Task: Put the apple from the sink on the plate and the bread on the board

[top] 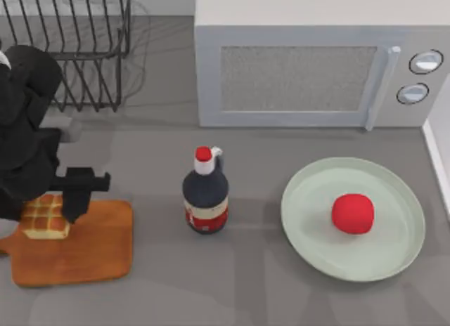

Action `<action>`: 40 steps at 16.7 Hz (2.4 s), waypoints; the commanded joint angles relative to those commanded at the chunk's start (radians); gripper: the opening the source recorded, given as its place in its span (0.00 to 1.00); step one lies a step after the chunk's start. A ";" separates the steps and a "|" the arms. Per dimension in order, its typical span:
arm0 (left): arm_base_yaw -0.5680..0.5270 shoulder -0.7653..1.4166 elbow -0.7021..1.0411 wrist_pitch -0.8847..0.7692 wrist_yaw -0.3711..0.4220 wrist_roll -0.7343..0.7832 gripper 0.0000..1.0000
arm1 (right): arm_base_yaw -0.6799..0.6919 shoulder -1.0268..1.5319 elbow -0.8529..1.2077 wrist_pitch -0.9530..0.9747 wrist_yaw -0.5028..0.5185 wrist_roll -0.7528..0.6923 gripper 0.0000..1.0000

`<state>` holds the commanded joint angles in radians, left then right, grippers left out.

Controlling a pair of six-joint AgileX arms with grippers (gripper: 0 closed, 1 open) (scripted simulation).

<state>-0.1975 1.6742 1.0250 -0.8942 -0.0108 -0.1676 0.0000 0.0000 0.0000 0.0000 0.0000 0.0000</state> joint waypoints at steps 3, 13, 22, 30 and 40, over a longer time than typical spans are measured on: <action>0.000 0.005 -0.017 0.044 0.000 0.000 0.00 | 0.000 0.000 0.000 0.000 0.000 0.000 1.00; -0.001 0.040 -0.060 0.095 0.000 0.000 0.00 | 0.000 0.000 0.000 0.000 0.000 0.000 1.00; -0.001 0.040 -0.060 0.095 0.000 0.000 0.68 | 0.000 0.000 0.000 0.000 0.000 0.000 1.00; -0.001 0.040 -0.060 0.095 0.000 0.000 1.00 | 0.000 0.000 0.000 0.000 0.000 0.000 1.00; 0.009 -0.055 -0.097 0.137 0.000 0.010 1.00 | 0.000 0.000 0.000 0.000 0.000 0.000 1.00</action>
<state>-0.1887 1.6196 0.9280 -0.7572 -0.0104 -0.1580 0.0000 0.0000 0.0000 0.0000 0.0000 0.0000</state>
